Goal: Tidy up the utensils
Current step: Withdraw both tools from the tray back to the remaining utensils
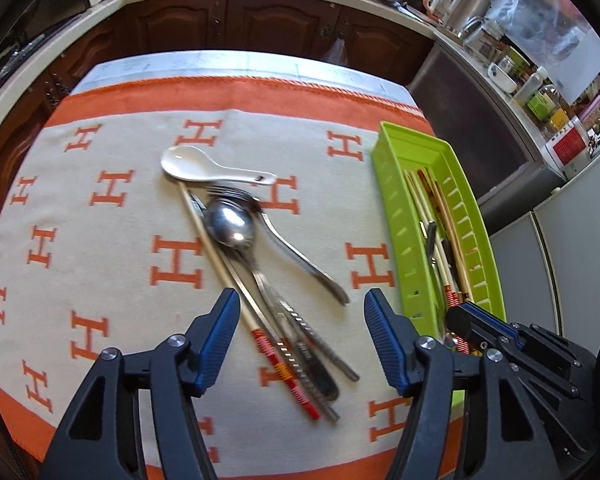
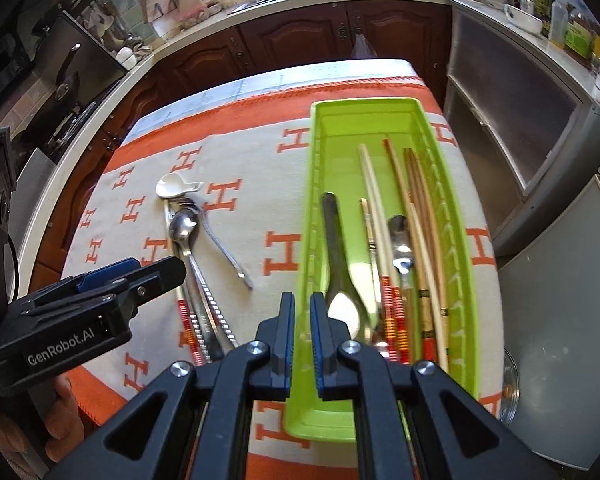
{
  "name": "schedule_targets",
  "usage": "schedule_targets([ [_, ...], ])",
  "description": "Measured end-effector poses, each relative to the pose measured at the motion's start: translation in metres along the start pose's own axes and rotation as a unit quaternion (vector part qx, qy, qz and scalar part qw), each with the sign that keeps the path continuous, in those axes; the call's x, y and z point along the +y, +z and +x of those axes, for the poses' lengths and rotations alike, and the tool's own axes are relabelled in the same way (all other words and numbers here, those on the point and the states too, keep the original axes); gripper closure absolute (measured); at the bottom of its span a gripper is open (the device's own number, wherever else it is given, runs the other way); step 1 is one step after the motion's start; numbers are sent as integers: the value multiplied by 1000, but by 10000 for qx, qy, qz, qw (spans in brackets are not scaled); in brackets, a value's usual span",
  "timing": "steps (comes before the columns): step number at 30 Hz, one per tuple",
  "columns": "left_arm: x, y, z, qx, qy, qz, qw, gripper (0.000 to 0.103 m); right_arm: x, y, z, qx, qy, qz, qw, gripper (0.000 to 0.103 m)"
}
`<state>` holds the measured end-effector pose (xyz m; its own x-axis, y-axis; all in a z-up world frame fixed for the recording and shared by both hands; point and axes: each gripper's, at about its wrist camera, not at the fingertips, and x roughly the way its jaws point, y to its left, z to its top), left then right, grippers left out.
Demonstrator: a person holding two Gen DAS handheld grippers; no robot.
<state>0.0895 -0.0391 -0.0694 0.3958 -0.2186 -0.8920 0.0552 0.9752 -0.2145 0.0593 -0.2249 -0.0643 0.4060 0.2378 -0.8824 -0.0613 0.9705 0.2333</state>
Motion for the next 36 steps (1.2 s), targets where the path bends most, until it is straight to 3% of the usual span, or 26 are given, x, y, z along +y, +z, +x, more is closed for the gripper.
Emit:
schedule_targets([
  [7, 49, -12, -21, -339, 283, -231, 9988, 33, 50, 9, 11, 77, 318, -526, 9981, 95],
  [18, 117, -31, -23, -360, 607, -876, 9937, 33, 105, 7, 49, 426, 628, -1080, 9913, 95],
  [31, 144, -41, -7, -182, 628, -1139, 9913, 33, 121, -9, 100, 1002, 368, -1387, 9846, 95],
  [36, 147, -42, -2, -116, 607, -1171, 9912, 33, 133, -9, 103, 788, 209, -1732, 9815, 95],
])
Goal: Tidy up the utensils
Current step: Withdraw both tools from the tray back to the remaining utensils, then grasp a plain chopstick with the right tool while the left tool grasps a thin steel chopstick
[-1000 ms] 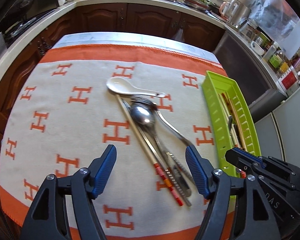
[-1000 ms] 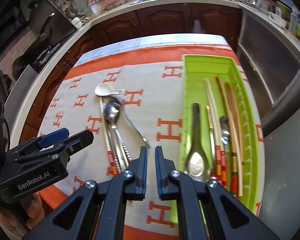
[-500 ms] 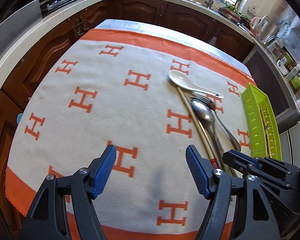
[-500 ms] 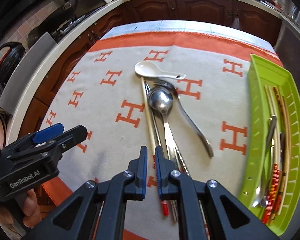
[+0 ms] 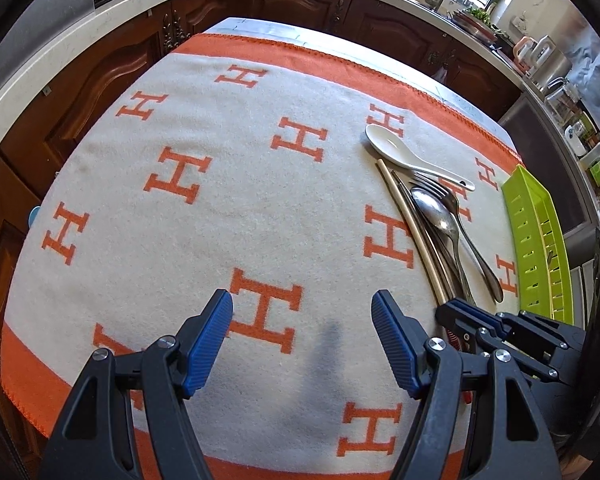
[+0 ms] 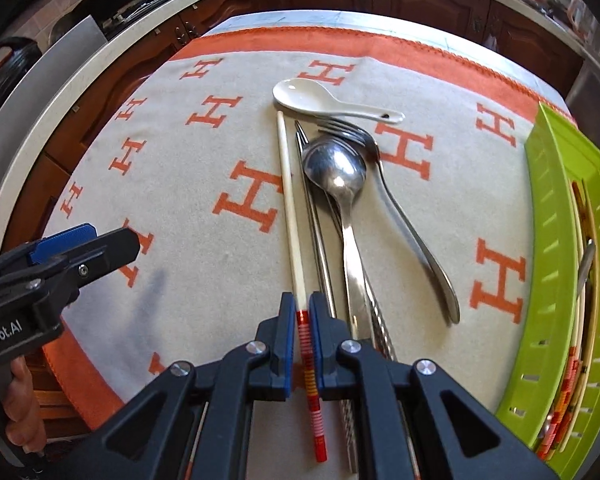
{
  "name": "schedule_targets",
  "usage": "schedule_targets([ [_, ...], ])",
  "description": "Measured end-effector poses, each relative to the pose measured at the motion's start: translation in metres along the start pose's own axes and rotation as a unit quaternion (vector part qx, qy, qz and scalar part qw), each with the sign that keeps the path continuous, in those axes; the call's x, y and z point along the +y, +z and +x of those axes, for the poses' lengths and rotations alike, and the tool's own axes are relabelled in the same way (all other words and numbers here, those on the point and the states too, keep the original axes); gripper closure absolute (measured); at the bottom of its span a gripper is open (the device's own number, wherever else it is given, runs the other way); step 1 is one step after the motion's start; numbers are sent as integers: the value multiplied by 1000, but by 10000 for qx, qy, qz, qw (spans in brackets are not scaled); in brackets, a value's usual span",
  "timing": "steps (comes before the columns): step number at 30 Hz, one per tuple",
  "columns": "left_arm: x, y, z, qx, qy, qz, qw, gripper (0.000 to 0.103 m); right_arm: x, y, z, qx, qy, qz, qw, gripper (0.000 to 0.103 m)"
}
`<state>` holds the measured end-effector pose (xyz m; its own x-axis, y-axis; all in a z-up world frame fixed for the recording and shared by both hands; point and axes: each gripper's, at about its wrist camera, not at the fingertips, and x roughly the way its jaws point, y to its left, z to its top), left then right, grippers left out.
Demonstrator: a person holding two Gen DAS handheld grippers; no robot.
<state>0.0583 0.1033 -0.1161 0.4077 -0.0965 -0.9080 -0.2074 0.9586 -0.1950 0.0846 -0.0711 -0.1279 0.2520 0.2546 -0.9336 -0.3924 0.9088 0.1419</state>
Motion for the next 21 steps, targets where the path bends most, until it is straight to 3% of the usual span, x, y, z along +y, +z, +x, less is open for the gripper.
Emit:
schedule_targets([
  [7, -5, 2, 4, 45, -46, 46, 10000, 33, 19, 2, 4, -277, -432, -630, 9967, 97],
  [21, -34, 5, 12, 109, -218, 253, 9994, 33, 0, -4, -19, -395, 172, -157, 9989, 98],
])
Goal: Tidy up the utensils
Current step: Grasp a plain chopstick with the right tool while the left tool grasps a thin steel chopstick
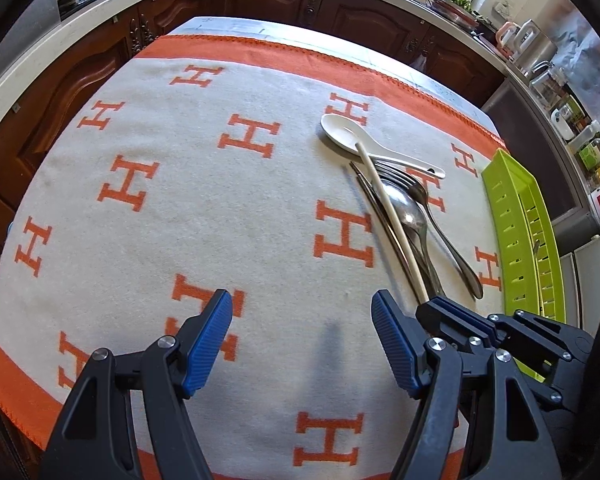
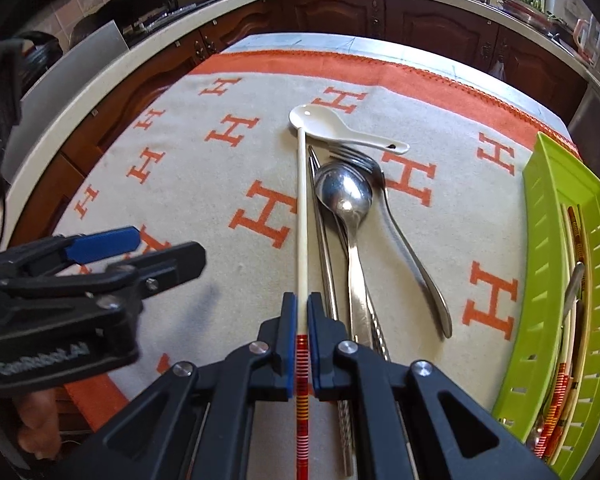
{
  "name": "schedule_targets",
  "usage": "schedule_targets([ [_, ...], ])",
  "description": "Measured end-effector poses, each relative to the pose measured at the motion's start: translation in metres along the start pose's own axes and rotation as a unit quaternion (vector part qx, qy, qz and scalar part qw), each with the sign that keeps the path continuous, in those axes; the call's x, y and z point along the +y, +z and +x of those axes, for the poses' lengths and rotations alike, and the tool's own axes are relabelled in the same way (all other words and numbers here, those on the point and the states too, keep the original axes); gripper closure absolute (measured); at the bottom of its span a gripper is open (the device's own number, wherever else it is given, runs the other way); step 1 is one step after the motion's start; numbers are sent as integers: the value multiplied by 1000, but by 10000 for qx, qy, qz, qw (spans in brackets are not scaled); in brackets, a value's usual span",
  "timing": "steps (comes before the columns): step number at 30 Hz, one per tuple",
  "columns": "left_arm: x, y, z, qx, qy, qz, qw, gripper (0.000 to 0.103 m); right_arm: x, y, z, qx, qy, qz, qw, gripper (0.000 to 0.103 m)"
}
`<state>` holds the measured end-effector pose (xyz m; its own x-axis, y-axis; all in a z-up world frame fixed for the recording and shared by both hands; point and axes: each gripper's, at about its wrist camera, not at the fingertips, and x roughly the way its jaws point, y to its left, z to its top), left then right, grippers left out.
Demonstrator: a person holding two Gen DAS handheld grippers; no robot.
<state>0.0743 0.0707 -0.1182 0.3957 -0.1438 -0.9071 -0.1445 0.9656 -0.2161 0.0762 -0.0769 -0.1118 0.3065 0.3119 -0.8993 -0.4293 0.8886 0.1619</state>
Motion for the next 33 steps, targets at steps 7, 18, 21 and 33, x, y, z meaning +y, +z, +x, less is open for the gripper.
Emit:
schedule_targets([
  [7, -17, 1, 10, 137, -188, -44, 9997, 34, -19, 0, -35, -386, 131, 333, 9986, 98],
  [18, -54, 3, 38, 519, -171, -155, 9984, 48, -66, -13, -69, -697, -4, 1033, 9922, 98],
  [21, -63, 7, 42, 486, -42, -118, 9987, 49, -74, -19, -74, -739, -35, 1142, 9907, 98],
  [33, -108, 5, 60, 436, 1083, 529, 9917, 50, -104, -32, -88, -875, -139, 1584, 9834, 98],
])
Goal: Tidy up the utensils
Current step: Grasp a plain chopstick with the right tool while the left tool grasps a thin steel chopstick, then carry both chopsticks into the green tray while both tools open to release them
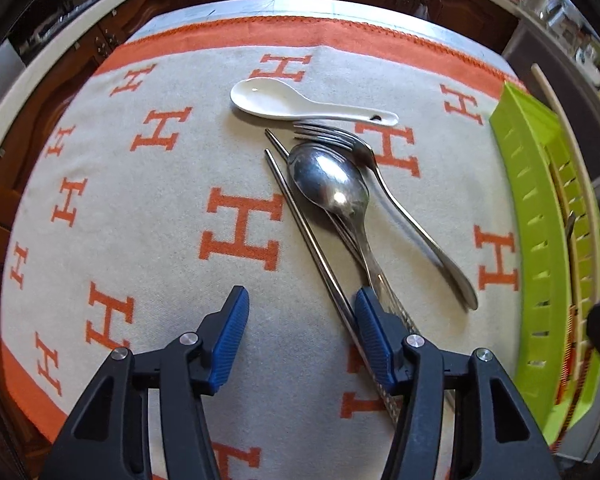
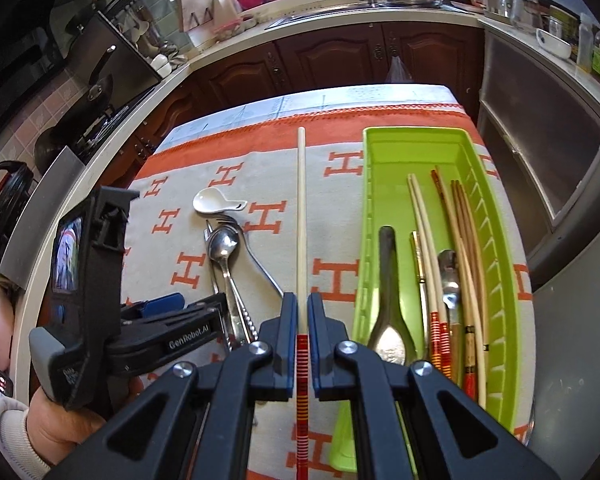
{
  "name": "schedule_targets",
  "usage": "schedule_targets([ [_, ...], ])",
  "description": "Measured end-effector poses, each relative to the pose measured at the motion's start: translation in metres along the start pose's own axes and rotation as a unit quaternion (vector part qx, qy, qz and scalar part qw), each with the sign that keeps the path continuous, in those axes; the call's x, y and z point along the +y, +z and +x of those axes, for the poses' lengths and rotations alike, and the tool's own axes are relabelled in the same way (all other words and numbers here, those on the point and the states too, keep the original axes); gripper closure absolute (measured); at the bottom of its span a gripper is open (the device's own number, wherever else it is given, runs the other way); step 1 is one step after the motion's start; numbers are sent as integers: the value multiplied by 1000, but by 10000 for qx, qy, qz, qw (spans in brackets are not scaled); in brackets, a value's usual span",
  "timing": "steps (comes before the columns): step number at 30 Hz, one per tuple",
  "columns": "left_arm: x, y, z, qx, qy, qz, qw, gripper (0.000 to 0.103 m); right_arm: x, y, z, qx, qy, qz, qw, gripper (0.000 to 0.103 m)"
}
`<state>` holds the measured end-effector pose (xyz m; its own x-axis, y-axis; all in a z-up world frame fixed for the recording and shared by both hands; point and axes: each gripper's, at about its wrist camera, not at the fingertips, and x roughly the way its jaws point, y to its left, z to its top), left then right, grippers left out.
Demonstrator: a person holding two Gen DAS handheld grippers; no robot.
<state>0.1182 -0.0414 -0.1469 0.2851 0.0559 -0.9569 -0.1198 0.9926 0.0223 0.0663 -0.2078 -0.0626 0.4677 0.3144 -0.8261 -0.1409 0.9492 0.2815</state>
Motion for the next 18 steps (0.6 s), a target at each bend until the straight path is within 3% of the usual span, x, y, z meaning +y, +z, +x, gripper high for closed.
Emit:
schedule_targets([
  [4, -10, -3, -3, -77, -37, 88, 9999, 69, -9, -1, -4, -28, -4, 150, 9999, 98],
  [6, -14, -8, -7, -95, -74, 175, 9998, 93, -13, -1, -6, -47, -9, 209, 9998, 98],
  [11, -10, -23, -16, -82, -321, 81, 9994, 97, -20, -3, -10, -79, 15, 351, 9994, 98],
  [18, 28, -26, -24, 15, -716, -302, 9970, 100, -27, 1, -14, -138, 35, 484, 9987, 98],
])
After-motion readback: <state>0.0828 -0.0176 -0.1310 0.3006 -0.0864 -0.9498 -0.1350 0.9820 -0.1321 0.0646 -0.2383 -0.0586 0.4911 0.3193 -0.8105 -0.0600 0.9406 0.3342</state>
